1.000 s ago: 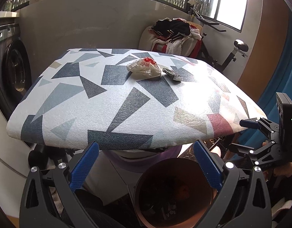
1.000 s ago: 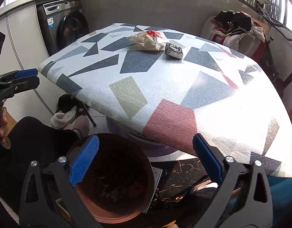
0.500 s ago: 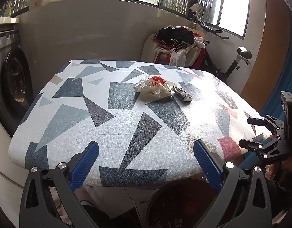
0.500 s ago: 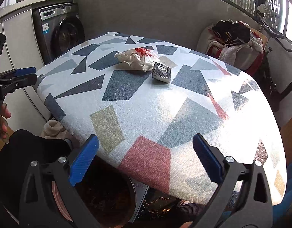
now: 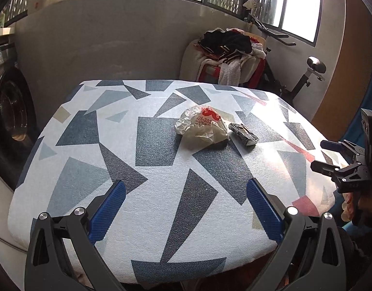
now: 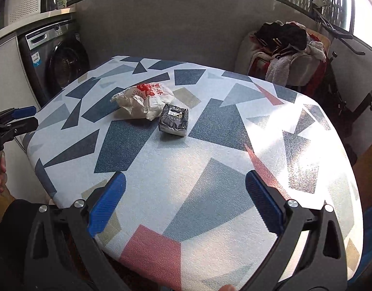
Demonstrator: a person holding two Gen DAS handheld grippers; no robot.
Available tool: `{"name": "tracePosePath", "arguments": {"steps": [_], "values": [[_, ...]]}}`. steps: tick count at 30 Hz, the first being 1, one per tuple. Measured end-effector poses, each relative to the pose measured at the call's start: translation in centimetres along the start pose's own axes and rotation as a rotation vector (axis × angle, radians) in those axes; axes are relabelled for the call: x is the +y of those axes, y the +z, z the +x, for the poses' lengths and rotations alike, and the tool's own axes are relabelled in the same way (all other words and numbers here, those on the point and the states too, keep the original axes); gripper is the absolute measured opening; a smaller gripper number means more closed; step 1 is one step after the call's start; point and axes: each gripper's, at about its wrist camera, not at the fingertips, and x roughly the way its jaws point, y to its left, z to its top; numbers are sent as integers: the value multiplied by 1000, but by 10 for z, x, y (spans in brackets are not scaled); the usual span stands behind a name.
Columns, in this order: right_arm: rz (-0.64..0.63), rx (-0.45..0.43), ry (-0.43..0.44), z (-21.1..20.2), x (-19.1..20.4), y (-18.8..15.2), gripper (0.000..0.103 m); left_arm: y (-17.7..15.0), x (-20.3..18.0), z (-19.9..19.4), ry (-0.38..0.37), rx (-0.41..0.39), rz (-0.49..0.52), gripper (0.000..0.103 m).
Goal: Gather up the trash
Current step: 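Grasp the white paper bag with the left gripper while the right grasps the black Face tissue pack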
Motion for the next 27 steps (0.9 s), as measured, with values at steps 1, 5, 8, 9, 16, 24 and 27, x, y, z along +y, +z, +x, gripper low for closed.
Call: {"name": "tracePosePath", "arguments": {"steps": [1, 5, 8, 9, 16, 24, 27], "values": [[5, 9, 3, 4, -3, 3, 97, 3, 0, 4, -2, 5, 5, 97], [26, 11, 3, 18, -17, 17, 97, 17, -1, 17, -22, 9, 13, 97], [59, 6, 5, 27, -27, 30, 97, 29, -2, 35, -41, 27, 10, 97], [70, 7, 8, 31, -29, 34, 97, 33, -2, 43, -49, 39, 7, 97], [120, 38, 38, 61, -38, 47, 97, 71, -5, 119, -91, 122, -1, 97], [83, 91, 83, 103, -27, 63, 84, 96, 6, 181, -90, 179, -55, 86], [101, 117, 131, 122, -22, 71, 82, 93, 11, 181, -118, 179, -74, 86]]}}
